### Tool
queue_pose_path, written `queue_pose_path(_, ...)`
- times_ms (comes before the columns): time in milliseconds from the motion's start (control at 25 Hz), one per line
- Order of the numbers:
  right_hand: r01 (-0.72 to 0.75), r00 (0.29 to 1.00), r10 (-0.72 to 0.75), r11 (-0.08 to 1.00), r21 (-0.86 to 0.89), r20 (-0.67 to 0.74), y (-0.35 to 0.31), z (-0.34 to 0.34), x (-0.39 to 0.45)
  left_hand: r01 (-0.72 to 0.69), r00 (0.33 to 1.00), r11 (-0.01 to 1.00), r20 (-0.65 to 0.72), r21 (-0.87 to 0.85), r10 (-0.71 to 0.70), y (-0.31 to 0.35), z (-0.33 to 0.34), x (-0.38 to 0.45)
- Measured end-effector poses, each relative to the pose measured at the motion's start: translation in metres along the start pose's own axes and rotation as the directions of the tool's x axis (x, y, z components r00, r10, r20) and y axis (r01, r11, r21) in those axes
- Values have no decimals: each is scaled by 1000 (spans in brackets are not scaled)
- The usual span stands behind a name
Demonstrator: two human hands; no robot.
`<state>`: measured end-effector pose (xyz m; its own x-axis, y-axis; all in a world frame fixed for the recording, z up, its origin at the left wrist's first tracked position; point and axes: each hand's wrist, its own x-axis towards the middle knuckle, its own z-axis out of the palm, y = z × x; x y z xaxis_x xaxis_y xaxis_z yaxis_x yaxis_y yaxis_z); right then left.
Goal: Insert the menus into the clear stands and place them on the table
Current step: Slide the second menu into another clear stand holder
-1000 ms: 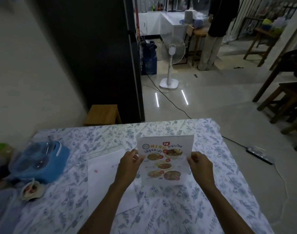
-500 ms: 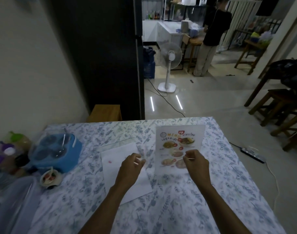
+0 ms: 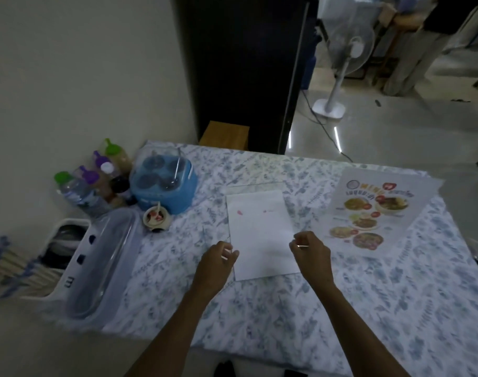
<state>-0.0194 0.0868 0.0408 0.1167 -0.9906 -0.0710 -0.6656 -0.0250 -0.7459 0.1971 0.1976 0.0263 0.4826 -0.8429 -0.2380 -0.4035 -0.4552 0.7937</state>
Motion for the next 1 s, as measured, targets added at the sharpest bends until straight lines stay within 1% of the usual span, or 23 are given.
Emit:
queue_pose_path(80, -45, 998, 48, 997, -64, 37, 19, 11, 2, 67, 998, 998, 18, 15, -68, -13, 9, 1)
queue_pose_path(120, -95, 992, 104, 989, -114, 78, 29, 17, 2, 106, 994, 994, 38, 31, -107, -20, 15, 2)
queue_pose_path(200, -173, 969, 205, 962, -212, 140, 45, 26, -5, 145, 983, 988, 104, 59, -151, -29, 30, 1)
queue_pose_path(240, -187, 962, 227, 952, -241, 149, 48, 30, -10, 150, 980, 987, 126, 64, -157, -30, 37, 0)
queue_pose_path(320, -186, 961, 228, 951, -247, 154, 48, 34, -15, 149, 979, 987, 129, 66, -156, -29, 45, -1)
queue_pose_path(440, -230, 951, 255, 961, -154, 172, 39, 25, -16, 139, 981, 987, 121, 86, -148, -23, 40, -3)
queue_pose_path(520, -219, 964, 231, 971, -100, 134, 31, 12, -21, 138, 988, 990, 64, 40, -140, -15, 22, -5)
queue_pose_path(640, -107, 993, 109, 993, -53, 39, 4, -15, -37, 78, 987, 996, -140, -38, -83, 14, -14, -17)
queue_pose_path(720, -61, 998, 63, 997, 55, -29, -17, -34, -52, 21, 970, 995, -240, -93, -43, 37, -37, -30)
queue_pose_path(800, -10, 996, 20, 993, 114, -88, -36, -51, -68, -7, 966, 993, -258, -118, -24, 54, -55, -42)
queue_pose_path(880, 28, 992, -15, 994, 102, -128, -48, -63, -81, -32, 974, 990, -228, -137, -1, 64, -69, -53)
queue_pose_path(1000, 91, 979, -69, 990, 109, -190, -62, -79, -85, -124, 969, 989, -223, -78, 104, 70, -83, -59)
